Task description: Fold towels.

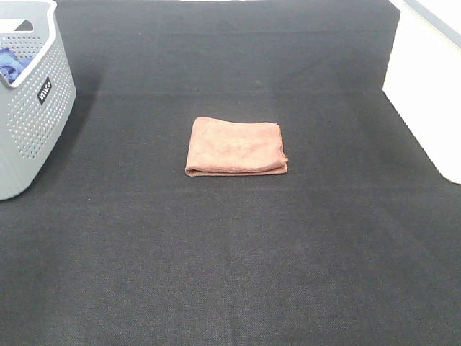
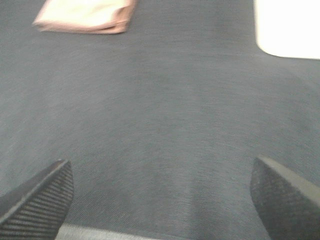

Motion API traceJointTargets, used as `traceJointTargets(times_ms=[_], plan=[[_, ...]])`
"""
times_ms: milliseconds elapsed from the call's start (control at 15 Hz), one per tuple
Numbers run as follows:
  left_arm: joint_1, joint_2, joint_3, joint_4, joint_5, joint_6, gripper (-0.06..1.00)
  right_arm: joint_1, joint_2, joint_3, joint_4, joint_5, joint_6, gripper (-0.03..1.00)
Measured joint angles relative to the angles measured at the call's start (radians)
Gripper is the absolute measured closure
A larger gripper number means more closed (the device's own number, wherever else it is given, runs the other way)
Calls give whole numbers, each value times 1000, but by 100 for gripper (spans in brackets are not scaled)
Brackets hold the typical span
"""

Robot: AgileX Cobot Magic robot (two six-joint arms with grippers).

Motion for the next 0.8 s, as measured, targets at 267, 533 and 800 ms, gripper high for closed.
traceJointTargets(times_ms=[267, 533, 800], plan=[[39, -79, 0, 2, 1, 0, 45, -8, -60, 0, 7, -3, 0, 7], [39, -81, 0, 3, 1, 0, 45, -8, -190, 3, 8, -2, 1, 7], [39, -81, 0, 3, 1, 0, 45, -8, -192, 4, 14, -3, 1, 7]])
